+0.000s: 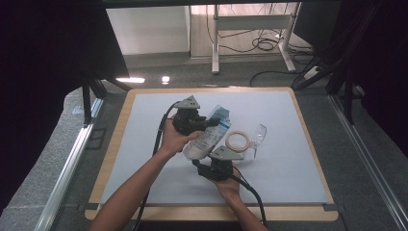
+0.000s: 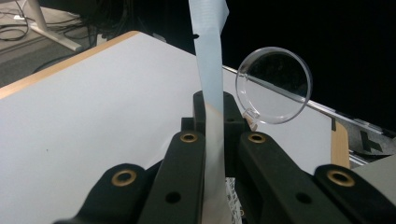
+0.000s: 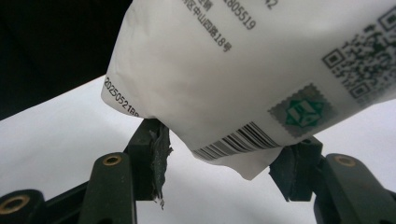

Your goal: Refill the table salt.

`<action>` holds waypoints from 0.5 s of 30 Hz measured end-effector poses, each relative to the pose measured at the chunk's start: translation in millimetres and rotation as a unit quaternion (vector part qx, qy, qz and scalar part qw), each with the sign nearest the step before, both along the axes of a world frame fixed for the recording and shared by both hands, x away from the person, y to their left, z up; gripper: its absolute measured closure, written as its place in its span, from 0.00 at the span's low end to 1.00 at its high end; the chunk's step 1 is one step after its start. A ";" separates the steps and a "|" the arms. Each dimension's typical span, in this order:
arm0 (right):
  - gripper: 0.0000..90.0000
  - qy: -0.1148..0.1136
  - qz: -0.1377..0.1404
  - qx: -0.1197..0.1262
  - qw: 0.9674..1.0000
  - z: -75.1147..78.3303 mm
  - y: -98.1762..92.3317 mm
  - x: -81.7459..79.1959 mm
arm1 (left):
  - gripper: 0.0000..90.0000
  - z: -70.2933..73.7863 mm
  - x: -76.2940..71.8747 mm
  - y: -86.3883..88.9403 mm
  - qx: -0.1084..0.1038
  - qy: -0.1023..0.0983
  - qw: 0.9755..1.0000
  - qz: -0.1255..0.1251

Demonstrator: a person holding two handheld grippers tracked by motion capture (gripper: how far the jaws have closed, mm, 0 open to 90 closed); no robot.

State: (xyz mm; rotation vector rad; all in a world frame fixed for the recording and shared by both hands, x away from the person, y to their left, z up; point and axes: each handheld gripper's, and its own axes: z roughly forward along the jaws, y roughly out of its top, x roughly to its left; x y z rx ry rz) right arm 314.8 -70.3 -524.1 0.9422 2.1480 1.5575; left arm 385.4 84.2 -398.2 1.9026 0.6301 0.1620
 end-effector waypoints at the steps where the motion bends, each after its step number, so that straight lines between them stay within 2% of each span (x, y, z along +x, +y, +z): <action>1: 0.49 0.000 -0.002 0.004 1.000 -0.1 -0.6 0.3 | 1.00 0.4 0.0 -1.2 0.003 -0.002 1.000 -0.001; 15: 0.53 0.007 -0.003 0.025 1.000 0.8 -4.1 2.9 | 1.00 2.4 5.5 -13.3 0.013 0.000 1.000 -0.006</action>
